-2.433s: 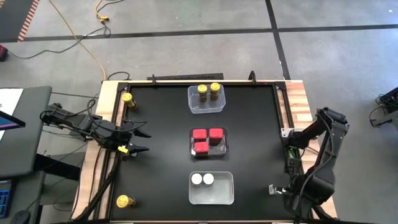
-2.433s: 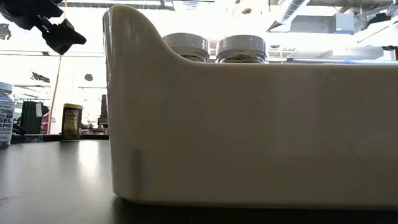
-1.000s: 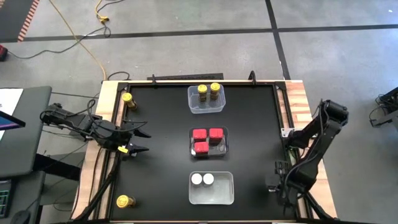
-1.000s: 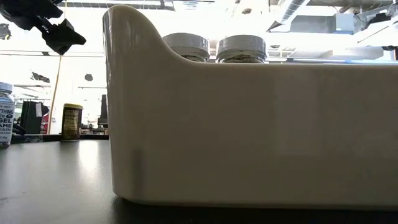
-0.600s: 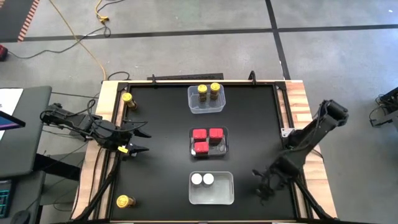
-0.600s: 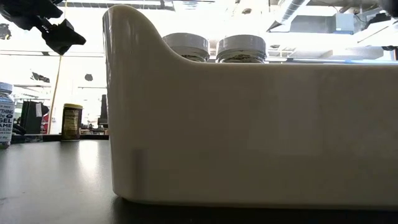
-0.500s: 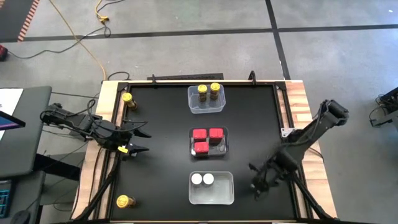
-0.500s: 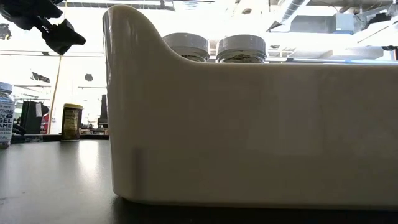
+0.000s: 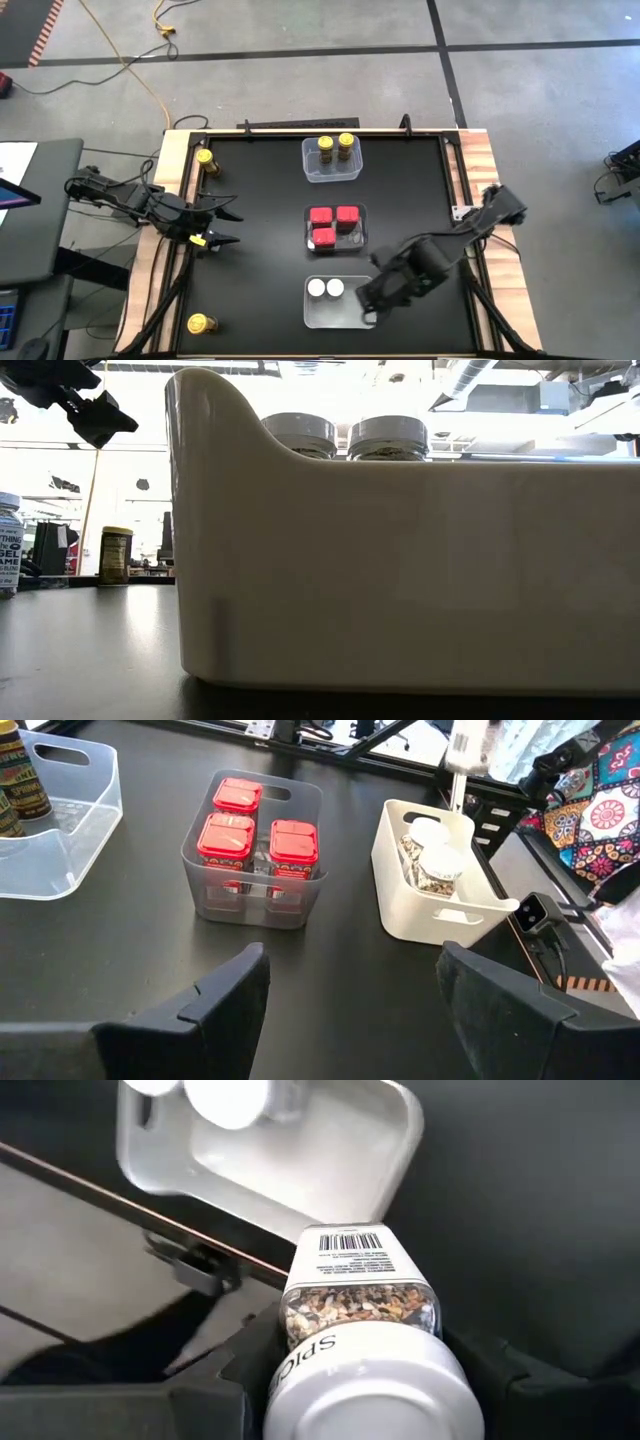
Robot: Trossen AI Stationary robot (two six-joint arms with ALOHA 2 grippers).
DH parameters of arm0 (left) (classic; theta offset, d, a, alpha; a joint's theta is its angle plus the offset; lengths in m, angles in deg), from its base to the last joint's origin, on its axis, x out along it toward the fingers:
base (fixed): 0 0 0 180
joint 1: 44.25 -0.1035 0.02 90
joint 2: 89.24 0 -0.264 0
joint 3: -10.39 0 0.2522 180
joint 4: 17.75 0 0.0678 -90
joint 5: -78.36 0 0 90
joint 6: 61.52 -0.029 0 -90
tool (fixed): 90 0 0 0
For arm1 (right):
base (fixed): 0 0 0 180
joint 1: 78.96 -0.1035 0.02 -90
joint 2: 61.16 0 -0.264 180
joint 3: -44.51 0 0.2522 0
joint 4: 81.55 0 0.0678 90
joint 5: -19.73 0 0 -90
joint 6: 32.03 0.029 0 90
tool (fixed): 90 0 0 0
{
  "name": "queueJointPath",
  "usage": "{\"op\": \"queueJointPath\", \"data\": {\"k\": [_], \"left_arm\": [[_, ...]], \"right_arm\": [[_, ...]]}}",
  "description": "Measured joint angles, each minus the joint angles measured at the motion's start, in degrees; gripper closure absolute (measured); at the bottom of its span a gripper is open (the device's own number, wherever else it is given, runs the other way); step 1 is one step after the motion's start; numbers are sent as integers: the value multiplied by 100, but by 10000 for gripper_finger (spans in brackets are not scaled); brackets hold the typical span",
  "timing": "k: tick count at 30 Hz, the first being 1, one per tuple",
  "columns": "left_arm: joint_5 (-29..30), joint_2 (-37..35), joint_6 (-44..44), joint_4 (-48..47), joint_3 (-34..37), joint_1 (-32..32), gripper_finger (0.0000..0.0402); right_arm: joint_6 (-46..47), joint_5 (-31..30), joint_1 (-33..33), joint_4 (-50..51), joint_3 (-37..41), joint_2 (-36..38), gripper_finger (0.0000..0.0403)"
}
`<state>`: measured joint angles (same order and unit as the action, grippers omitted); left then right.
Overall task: Sort spices by type
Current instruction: Put the right white seasoning bottle into the gray bin
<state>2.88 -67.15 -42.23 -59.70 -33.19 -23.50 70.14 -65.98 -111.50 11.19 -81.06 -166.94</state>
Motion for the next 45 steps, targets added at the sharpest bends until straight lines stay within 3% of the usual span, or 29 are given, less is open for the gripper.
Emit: {"op": "queueJointPath", "data": {"k": [6,27,45], "left_arm": [[0,1,0,0,0,1,125],[1,2,0,-425,0,1,125],[0,0,0,-892,0,0,125]], "right_arm": [[430,-38,291,-5,-571,-766,185],[1338,243,791,-47,-587,-2012,185],[1326,-94,793,-122,-469,-2019,185]]}}
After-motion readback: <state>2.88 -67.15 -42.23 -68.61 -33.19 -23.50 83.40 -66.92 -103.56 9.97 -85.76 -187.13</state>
